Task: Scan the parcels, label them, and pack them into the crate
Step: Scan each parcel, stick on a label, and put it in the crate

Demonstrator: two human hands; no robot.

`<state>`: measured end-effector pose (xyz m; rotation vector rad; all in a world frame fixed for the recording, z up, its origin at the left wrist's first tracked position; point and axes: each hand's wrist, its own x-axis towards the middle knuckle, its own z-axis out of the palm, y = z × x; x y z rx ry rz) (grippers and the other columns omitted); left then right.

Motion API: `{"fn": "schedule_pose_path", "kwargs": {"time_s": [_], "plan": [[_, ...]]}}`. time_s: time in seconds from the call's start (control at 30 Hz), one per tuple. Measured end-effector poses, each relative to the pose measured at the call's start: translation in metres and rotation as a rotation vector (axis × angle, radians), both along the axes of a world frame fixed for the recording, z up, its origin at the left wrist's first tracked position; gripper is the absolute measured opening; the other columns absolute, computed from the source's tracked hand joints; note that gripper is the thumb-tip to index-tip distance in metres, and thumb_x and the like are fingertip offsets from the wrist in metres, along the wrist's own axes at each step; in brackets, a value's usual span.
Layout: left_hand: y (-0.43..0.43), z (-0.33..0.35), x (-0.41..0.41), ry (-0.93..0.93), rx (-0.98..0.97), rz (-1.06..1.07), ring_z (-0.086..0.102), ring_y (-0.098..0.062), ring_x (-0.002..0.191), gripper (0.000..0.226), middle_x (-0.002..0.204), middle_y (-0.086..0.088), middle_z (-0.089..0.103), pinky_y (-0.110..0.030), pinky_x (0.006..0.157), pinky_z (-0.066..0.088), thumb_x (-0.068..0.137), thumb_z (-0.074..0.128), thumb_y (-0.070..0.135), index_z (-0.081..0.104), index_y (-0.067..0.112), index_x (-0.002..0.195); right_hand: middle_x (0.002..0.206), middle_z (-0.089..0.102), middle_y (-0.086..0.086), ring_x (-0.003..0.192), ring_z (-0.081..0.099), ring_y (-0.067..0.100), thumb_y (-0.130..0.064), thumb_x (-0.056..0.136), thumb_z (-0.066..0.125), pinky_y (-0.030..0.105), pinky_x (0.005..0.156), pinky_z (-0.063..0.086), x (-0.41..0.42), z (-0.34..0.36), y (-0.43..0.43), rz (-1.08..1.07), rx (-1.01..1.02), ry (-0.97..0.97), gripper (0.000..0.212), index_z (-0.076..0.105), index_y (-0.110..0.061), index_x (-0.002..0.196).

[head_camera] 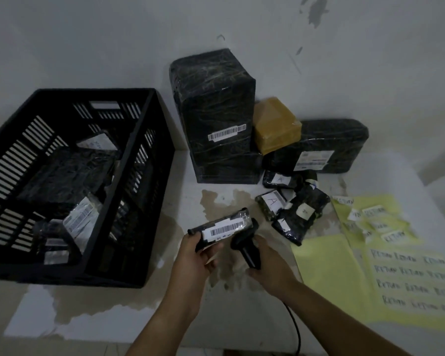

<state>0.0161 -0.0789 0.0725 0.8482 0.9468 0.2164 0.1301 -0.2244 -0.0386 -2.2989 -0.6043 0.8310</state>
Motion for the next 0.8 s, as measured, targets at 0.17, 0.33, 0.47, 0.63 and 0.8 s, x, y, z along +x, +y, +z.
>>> {"fn": "schedule_pose_path", "kwargs": {"time_s": [0.17, 0.33, 0.47, 0.63, 0.8], "plan": [[-0.002, -0.009, -0.007, 0.04, 0.036, -0.024, 0.073, -0.009, 0.084, 0.026, 0.111, -0.001, 0.077, -0.034, 0.075, 0.046, 0.105, 0.047, 0.023, 0.065, 0.023, 0.124, 0.133, 0.056, 0.007, 0.114, 0.06, 0.025, -0.025, 0.078, 0.078, 0.037, 0.09, 0.053, 0.008, -0.035, 0.004, 0.041, -0.078, -0.127, 0.097, 0.017, -0.023, 0.152], [0.0, -0.013, -0.008, 0.062, 0.091, -0.033, 0.073, -0.011, 0.085, 0.024, 0.11, -0.004, 0.077, -0.033, 0.071, 0.048, 0.105, 0.048, 0.021, 0.064, 0.021, 0.122, 0.144, 0.043, 0.006, 0.124, 0.051, 0.025, -0.031, 0.077, 0.078, 0.036, 0.098, 0.048, 0.007, -0.05, 0.002, 0.048, -0.07, -0.169, 0.095, 0.02, -0.023, 0.152], [0.0, -0.017, -0.002, 0.083, 0.089, -0.008, 0.074, -0.013, 0.084, 0.02, 0.109, -0.006, 0.077, -0.034, 0.07, 0.048, 0.105, 0.05, 0.021, 0.064, 0.021, 0.118, 0.148, 0.036, 0.003, 0.126, 0.047, 0.024, -0.034, 0.075, 0.078, 0.035, 0.097, 0.048, 0.005, -0.049, 0.001, 0.046, -0.058, -0.167, 0.101, 0.015, -0.025, 0.153], [-0.01, -0.019, 0.005, 0.129, 0.2, 0.018, 0.076, -0.02, 0.089, 0.029, 0.104, -0.001, 0.078, -0.036, 0.074, 0.05, 0.104, 0.054, 0.024, 0.053, 0.04, 0.128, 0.146, 0.037, 0.002, 0.122, 0.05, 0.026, -0.035, 0.08, 0.069, 0.037, 0.09, 0.051, -0.002, -0.047, -0.012, 0.071, -0.039, -0.205, 0.094, 0.009, -0.032, 0.152], [-0.029, -0.018, 0.009, 0.172, 0.287, -0.031, 0.076, -0.021, 0.09, 0.02, 0.11, 0.001, 0.077, -0.036, 0.074, 0.048, 0.108, 0.047, 0.028, 0.061, 0.041, 0.116, 0.158, 0.017, -0.001, 0.137, 0.035, 0.026, -0.046, 0.085, 0.064, 0.033, 0.098, 0.044, -0.008, -0.024, -0.043, 0.128, -0.055, -0.24, 0.095, 0.002, -0.027, 0.155]]}}
